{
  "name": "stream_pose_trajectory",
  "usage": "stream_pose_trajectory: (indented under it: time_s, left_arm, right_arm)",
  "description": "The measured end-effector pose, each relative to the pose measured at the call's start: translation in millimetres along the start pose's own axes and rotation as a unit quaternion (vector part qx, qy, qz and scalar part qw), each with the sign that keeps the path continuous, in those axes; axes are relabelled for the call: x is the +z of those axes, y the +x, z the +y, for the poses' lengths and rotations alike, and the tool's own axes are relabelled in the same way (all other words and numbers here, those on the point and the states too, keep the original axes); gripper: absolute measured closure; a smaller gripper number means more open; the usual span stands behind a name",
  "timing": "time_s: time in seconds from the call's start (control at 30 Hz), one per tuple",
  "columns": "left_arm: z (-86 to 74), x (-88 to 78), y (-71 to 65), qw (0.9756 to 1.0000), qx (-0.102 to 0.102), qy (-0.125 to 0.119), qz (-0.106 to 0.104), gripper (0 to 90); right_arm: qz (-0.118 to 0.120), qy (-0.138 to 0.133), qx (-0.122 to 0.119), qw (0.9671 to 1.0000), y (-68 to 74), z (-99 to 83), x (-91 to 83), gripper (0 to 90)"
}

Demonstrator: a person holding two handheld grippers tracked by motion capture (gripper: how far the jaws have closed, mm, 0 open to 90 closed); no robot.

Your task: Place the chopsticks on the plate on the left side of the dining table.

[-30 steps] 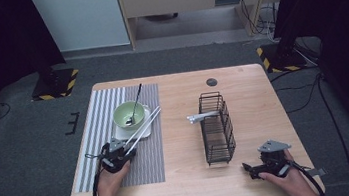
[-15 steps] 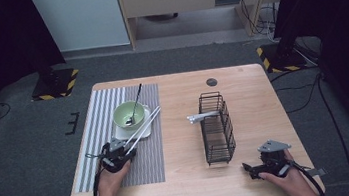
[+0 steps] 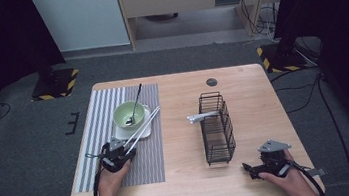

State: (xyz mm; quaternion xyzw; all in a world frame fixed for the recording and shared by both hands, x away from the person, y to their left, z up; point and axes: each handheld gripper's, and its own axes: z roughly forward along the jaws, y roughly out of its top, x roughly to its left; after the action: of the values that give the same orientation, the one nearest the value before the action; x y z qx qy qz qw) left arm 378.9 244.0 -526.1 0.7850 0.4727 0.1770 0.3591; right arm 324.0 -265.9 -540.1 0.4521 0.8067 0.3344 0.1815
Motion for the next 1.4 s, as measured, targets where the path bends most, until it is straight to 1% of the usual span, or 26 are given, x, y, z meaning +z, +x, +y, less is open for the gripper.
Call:
stream_pose_trajectory:
  time_s: [0.63, 0.83, 0.9, 1.13, 1.27, 1.3, 1.4]
  left_arm:
    - [0.6, 2.7, -0.6, 0.9999, 0.006, 0.004, 0.007, 82.3]
    - [-0.1, 3.6, 1.2, 0.9999, 0.004, 0.004, 0.013, 81.6]
    - [0.3, 4.0, 0.8, 0.9999, 0.007, 0.004, 0.014, 81.7]
    - [0.2, 4.5, 1.0, 0.9999, 0.007, 0.004, 0.014, 80.8]
    - [0.2, 4.4, 0.9, 0.9999, 0.009, 0.004, 0.014, 81.2]
    - [0.5, 4.2, 1.0, 0.9997, 0.017, 0.006, 0.014, 81.7]
    - [1.4, 4.1, 1.7, 0.9997, 0.019, 0.009, 0.015, 81.7]
  right_arm:
    - [0.000, 0.000, 0.000, 1.0000, 0.0, 0.0, 0.0, 0.3]
    - [0.000, 0.000, 0.000, 1.0000, 0.0, 0.0, 0.0, 0.3]
    - [0.000, 0.000, 0.000, 1.0000, 0.0, 0.0, 0.0, 0.3]
    - [0.000, 0.000, 0.000, 1.0000, 0.0, 0.0, 0.0, 0.3]
    - [0.000, 0.000, 0.000, 1.0000, 0.0, 0.0, 0.0, 0.3]
    - [0.000, 0.000, 0.000, 1.0000, 0.0, 0.0, 0.0, 0.3]
    - [0.000, 0.000, 0.000, 1.0000, 0.0, 0.0, 0.0, 0.3]
